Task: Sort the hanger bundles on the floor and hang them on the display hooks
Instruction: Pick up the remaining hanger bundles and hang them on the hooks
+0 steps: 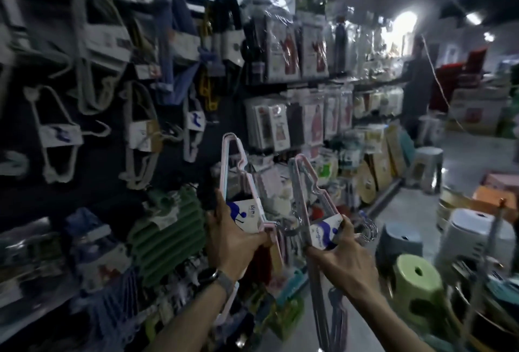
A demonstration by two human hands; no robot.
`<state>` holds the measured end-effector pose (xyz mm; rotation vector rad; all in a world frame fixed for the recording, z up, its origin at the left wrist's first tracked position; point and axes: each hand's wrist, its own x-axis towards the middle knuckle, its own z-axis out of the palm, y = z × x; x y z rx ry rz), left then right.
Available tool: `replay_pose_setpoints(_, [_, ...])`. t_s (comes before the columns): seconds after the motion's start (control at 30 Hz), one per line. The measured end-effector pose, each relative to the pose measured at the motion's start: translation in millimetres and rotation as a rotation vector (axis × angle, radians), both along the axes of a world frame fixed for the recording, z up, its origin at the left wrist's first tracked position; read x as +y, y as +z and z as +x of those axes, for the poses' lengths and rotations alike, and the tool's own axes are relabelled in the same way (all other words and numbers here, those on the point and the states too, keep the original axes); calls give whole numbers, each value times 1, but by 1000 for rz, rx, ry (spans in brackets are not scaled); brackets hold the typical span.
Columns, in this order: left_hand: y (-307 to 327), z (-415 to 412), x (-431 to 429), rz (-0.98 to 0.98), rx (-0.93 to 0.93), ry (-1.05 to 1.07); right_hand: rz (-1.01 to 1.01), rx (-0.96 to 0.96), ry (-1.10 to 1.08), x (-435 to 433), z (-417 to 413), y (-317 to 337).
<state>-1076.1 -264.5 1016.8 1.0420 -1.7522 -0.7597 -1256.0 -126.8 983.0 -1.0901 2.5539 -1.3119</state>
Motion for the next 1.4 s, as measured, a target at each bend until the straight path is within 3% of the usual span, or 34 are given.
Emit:
replay_pose_setpoints(0.17, [48, 40, -46, -109, -161, 146, -21, 36, 19, -55, 29, 49])
replay_pose_setpoints(0.47, [96, 116, -151, -288, -201, 156, -83, 34, 61, -167, 91, 100])
replay_pose_setpoints(0.63, [105, 143, -193, -302, -266, 160, -73, 25, 76, -205, 116, 113])
replay_pose_setpoints(0.73, [106, 146, -207, -288, -211, 144, -77, -16, 68, -224, 121, 110])
replay_pose_setpoints(1.17, [104, 75, -287, -344, -210, 93, -62, 48, 75, -322, 39, 111])
replay_pose_setpoints(1.4, [118, 18, -330, -312, -250, 199, -51, 6, 173, -403, -41, 115])
